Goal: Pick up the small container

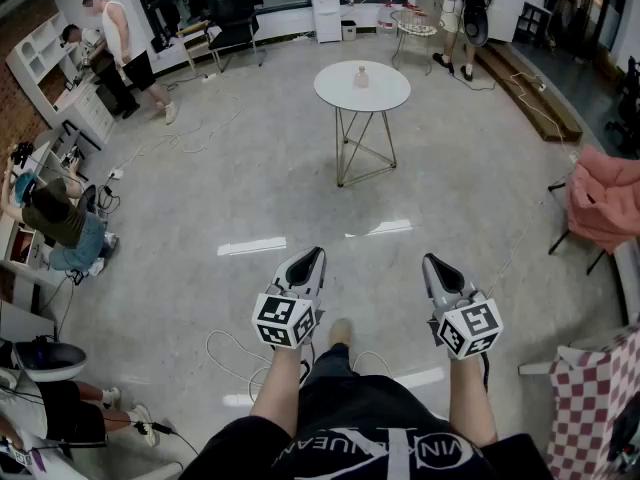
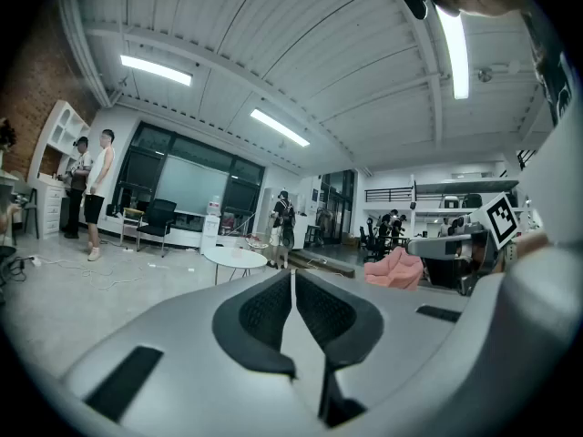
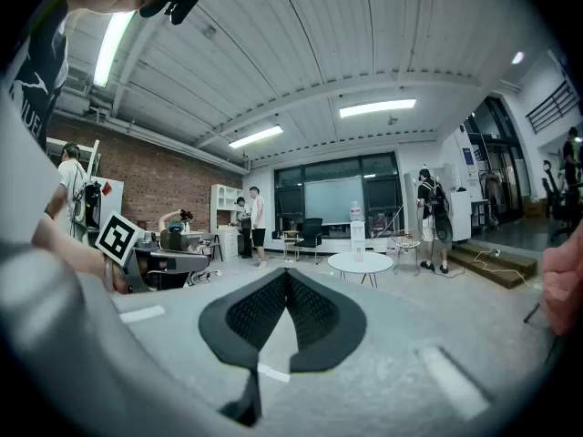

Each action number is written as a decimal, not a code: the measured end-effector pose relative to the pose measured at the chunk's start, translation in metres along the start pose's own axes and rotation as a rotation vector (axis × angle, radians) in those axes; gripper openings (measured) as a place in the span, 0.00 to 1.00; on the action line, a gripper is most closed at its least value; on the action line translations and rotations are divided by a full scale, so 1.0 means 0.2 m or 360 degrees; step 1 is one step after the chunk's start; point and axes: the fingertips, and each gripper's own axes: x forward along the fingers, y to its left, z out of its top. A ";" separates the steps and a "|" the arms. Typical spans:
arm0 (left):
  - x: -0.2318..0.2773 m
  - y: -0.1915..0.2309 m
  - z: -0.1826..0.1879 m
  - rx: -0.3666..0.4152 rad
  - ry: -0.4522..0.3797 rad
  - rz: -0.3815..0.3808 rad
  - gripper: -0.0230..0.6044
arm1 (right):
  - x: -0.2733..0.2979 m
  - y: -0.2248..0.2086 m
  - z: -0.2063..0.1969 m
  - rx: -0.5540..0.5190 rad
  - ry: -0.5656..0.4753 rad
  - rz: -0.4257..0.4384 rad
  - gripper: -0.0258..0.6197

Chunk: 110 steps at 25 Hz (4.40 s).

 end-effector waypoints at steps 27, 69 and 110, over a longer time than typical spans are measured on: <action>0.92 0.70 0.14 -0.0065 0.0061 -0.0123 0.07 | 1.06 -0.41 0.10 0.0120 0.0043 -0.0106 0.05; 2.20 1.17 0.39 -0.0048 0.0077 -0.0014 0.07 | 2.24 -1.36 0.22 0.0168 0.0090 0.0102 0.05; 3.04 1.44 0.37 -0.0073 0.0130 -0.0013 0.07 | 2.83 -2.02 0.13 0.0308 0.0127 0.0140 0.05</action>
